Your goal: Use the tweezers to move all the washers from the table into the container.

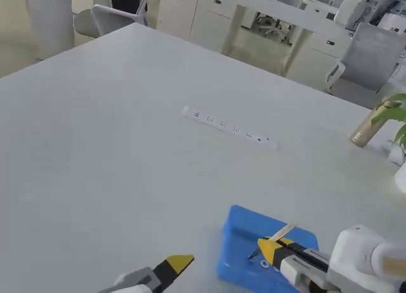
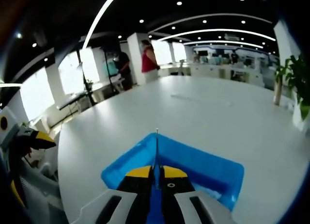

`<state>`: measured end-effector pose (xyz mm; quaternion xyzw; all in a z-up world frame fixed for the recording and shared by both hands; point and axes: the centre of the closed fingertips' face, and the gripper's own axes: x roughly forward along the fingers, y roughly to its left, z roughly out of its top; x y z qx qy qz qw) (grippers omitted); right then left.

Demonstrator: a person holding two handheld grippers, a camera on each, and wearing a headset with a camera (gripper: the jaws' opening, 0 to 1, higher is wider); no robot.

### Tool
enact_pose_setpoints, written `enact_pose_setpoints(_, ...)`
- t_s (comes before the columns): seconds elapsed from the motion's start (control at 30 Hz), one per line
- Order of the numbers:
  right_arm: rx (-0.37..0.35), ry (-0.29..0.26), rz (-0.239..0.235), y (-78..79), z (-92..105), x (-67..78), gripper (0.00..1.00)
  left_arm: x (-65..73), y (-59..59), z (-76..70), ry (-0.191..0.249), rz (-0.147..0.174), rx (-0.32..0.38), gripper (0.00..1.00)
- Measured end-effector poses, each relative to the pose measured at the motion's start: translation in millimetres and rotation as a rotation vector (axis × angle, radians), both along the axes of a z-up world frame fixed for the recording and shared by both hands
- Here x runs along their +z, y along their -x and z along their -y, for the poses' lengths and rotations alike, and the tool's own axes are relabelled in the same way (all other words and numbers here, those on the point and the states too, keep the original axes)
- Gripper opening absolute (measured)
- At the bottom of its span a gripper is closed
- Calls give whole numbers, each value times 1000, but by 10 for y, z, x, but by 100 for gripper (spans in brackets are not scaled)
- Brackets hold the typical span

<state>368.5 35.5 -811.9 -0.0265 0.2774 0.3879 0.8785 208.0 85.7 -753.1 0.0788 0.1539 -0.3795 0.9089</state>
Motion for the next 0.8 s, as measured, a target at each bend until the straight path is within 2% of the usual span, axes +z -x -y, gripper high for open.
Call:
enact_pose_setpoints(0.17, -2, -7, 0, 0, 22, 9, 3, -21, -15, -22, 4, -8, 16, 82)
enact_pose_setpoints(0.3, -19, -53, 29, 29, 25, 195, 3, -26, 4, 10, 1, -6, -1, 82)
enact_pose_setpoints(0.4, -17, -106, 62, 70, 28, 380, 3, -13, 11, 33, 19, -7, -7, 82)
enact_pose_setpoints(0.43, -7, -139, 73, 116, 7, 471, 3, -11, 10, 32, 24, -11, -5, 82)
enact_pose_setpoints(0.5, 5, -159, 93, 238, -22, 600, 3, -16, 8, 30, 24, -15, -2, 82)
enact_pose_setpoints(0.63, 26, -195, 97, 424, -10, 718, 3, -37, 16, 44, 12, -18, -8, 81)
enact_pose_setpoints(0.73, 43, -223, 81, 581, -31, 743, 3, -44, 22, 54, 11, -21, -13, 80)
enact_pose_setpoints(0.8, 66, -228, 56, 694, -60, 699, 3, -48, 29, 66, 12, -23, -18, 80)
